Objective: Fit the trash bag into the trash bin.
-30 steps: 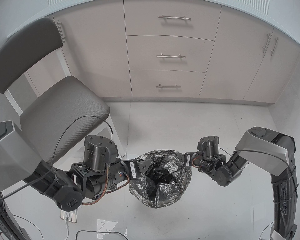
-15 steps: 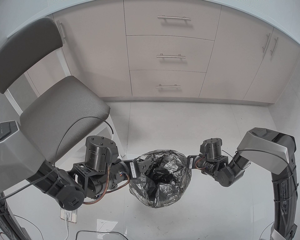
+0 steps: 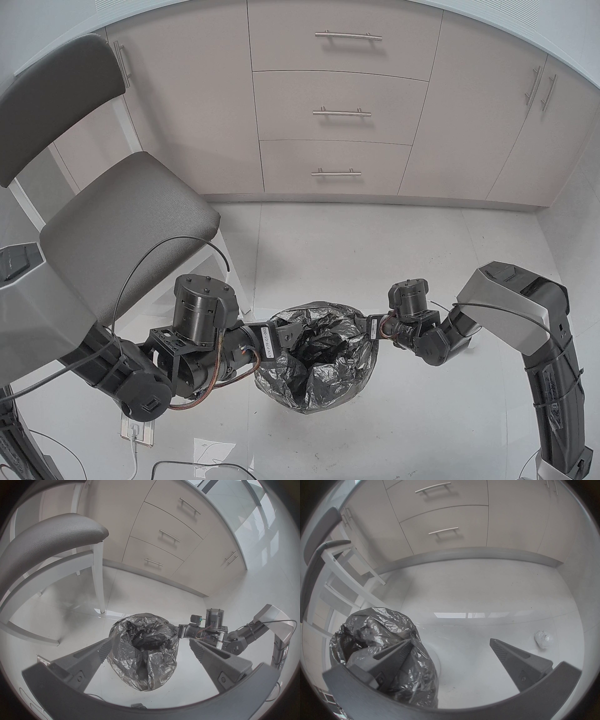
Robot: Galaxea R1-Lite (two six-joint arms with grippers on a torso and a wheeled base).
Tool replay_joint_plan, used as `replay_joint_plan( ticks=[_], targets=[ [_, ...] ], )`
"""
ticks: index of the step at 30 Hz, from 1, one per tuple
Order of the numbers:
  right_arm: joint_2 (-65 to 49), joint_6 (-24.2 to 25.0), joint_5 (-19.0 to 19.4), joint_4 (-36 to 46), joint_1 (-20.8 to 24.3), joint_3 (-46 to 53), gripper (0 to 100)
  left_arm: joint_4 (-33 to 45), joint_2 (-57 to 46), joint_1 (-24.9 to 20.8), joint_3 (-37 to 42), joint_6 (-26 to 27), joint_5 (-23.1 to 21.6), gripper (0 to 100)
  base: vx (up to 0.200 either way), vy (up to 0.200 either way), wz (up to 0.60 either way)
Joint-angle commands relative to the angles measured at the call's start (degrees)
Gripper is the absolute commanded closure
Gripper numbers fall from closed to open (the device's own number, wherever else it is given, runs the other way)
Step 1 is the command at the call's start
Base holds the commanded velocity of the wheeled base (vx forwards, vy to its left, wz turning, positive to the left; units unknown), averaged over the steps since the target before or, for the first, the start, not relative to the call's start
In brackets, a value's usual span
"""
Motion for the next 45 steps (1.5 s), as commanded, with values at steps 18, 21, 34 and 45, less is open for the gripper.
replay_joint_plan(
  ticks=[18,21,34,45],
  targets=[
    [6.6,0.0,2.1,22.4,-3.3,-20.8,0,0.0,1.8,0.0,-0.5,-0.1,0.0,0,0.0,0.0,0.0],
    [7.2,0.0,2.2,23.5,-3.9,-22.5,0,0.0,1.9,-0.1,-0.5,-0.1,0.0,0,0.0,0.0,0.0],
    [-5.5,1.5,2.3,24.1,-3.1,-11.8,0,0.0,2.1,-0.1,-0.5,-0.1,0.1,0,0.0,0.0,0.0],
    [-13.0,0.8,4.7,23.5,-2.0,3.5,0,-0.1,2.2,-0.1,-0.5,-0.3,0.1,0,0.0,0.0,0.0]
  ],
)
